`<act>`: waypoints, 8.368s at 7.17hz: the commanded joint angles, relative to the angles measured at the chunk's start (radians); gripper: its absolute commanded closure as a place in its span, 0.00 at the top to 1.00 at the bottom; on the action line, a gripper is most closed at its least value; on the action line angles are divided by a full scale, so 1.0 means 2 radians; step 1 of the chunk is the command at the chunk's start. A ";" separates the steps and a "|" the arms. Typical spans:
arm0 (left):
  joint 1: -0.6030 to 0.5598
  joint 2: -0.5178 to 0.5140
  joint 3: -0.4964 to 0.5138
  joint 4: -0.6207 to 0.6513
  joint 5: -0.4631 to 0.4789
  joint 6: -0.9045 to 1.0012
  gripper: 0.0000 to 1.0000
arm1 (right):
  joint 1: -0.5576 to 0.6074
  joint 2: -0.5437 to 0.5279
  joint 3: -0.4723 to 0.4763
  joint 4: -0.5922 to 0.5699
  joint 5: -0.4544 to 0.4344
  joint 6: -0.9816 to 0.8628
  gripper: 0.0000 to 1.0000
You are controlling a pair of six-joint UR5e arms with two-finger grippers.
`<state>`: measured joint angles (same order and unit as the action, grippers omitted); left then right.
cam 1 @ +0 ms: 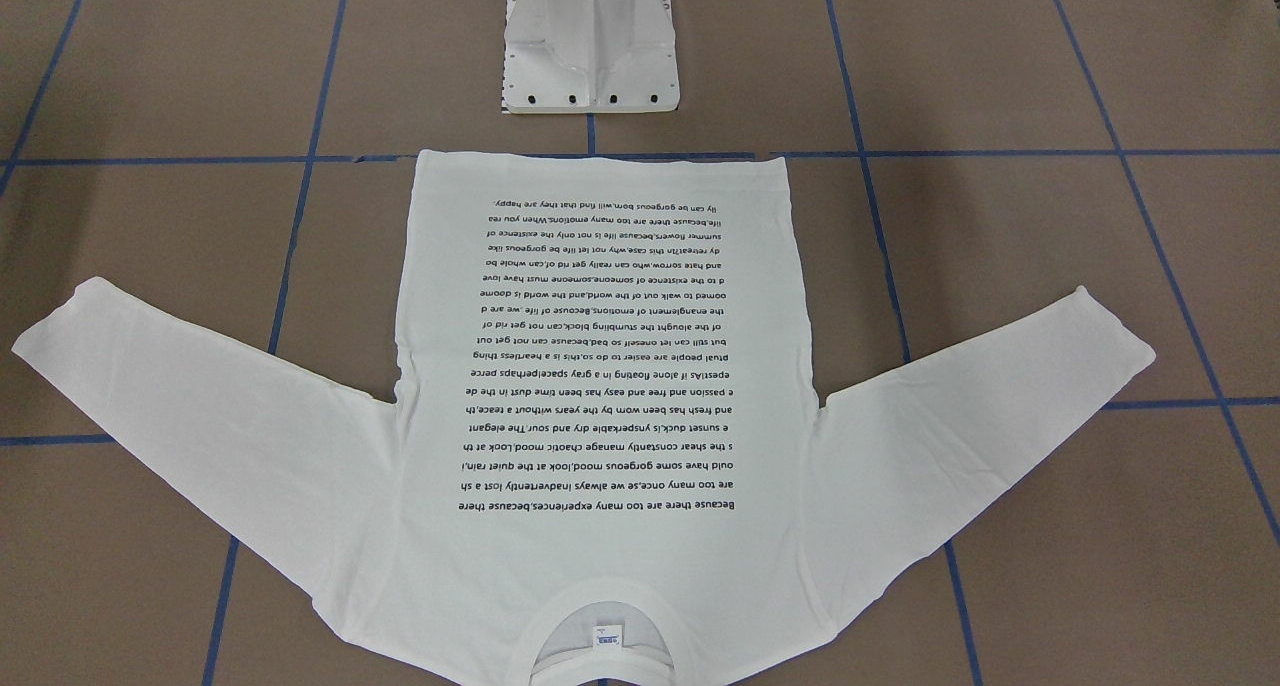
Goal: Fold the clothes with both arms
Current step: 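Move the right gripper to the cuff of the sleeve nearest it and grasp it, then carry the grasped sleeve across the shirt body toward the left arm, then release the sleeve on the shirt and lift the right gripper away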
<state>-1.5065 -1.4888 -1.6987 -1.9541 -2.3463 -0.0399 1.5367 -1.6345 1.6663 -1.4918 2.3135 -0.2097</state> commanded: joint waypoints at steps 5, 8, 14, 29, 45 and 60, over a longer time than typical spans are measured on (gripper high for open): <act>0.003 0.007 -0.012 -0.015 0.001 0.000 1.00 | -0.007 -0.013 0.003 0.003 0.008 0.001 1.00; 0.003 0.007 0.003 -0.040 0.000 0.002 1.00 | -0.062 0.014 -0.013 0.010 0.013 0.106 1.00; 0.004 0.003 -0.001 -0.039 -0.002 -0.003 1.00 | -0.189 0.033 -0.141 0.292 0.011 0.406 0.92; 0.004 -0.003 -0.012 -0.049 -0.002 -0.003 1.00 | -0.201 0.144 -0.003 0.231 0.058 0.673 0.00; 0.009 -0.001 -0.012 -0.071 -0.003 -0.079 1.00 | -0.483 0.604 -0.272 0.200 -0.244 0.879 0.33; 0.167 -0.121 0.236 -0.094 0.033 -0.209 0.59 | -0.288 0.282 -0.044 0.181 -0.074 0.824 0.99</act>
<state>-1.1751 -1.7308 -1.2387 -2.1423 -2.2828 -0.4578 0.9595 -1.0682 1.5788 -1.1306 2.1673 1.4401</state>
